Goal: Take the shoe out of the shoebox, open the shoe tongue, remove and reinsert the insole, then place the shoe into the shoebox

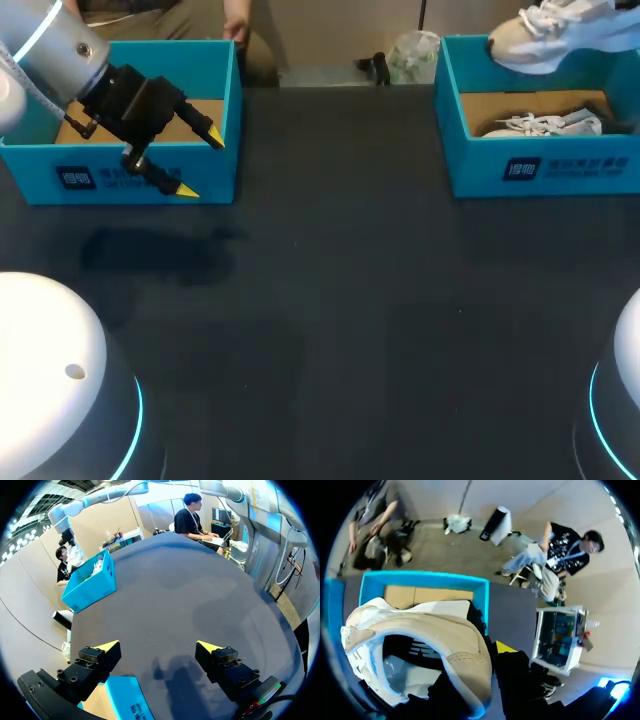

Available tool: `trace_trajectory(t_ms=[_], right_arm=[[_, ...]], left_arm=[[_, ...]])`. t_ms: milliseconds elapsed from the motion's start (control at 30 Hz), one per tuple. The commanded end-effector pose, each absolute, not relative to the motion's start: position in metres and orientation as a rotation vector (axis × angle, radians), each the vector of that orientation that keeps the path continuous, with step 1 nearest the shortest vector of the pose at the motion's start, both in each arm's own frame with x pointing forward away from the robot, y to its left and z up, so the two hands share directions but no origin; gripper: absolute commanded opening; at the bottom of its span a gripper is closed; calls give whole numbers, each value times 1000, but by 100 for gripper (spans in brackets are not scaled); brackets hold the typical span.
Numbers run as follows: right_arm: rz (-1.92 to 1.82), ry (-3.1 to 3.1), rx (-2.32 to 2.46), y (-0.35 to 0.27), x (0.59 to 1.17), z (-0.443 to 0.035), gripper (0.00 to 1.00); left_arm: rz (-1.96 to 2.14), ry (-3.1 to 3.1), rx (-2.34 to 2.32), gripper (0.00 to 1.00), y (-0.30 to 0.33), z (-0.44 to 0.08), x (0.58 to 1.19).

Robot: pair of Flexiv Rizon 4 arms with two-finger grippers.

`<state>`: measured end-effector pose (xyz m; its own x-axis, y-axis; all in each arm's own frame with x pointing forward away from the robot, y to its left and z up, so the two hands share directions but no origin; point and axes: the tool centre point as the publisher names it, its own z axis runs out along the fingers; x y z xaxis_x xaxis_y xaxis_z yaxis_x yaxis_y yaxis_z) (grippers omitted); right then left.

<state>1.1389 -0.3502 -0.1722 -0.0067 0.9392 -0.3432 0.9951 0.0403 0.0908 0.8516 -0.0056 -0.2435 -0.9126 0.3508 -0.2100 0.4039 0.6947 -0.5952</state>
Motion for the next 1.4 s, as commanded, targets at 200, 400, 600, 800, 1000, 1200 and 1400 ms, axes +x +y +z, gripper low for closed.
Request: trace_trajectory(t_ms=[200, 400, 600, 800, 1000, 1200, 1400], right_arm=[[-217, 1794, 2189, -350, 1142, -169, 0], [-234, 1814, 2173, -351, 1141, -172, 0], [-216, 1823, 2185, -351, 1138, -177, 0], [-219, 1870, 2178, -346, 1135, -194, 0], [-256, 1915, 2142, -338, 1132, -211, 0], [-276, 1949, 2123, -333, 1132, -228, 0], [-290, 1966, 2128, -332, 1134, -242, 0]], left_arm=[[-1014, 2820, 629, 100, -5, -243, 851], [-1014, 2820, 629, 100, -5, -243, 851], [-1014, 2820, 629, 100, -5, -243, 851], [-1014, 2820, 629, 100, -5, -243, 851], [-1014, 2820, 629, 100, -5, -243, 851], [-1014, 2820, 629, 100, -5, -243, 851], [-1014, 2820, 629, 100, -5, -243, 851]])
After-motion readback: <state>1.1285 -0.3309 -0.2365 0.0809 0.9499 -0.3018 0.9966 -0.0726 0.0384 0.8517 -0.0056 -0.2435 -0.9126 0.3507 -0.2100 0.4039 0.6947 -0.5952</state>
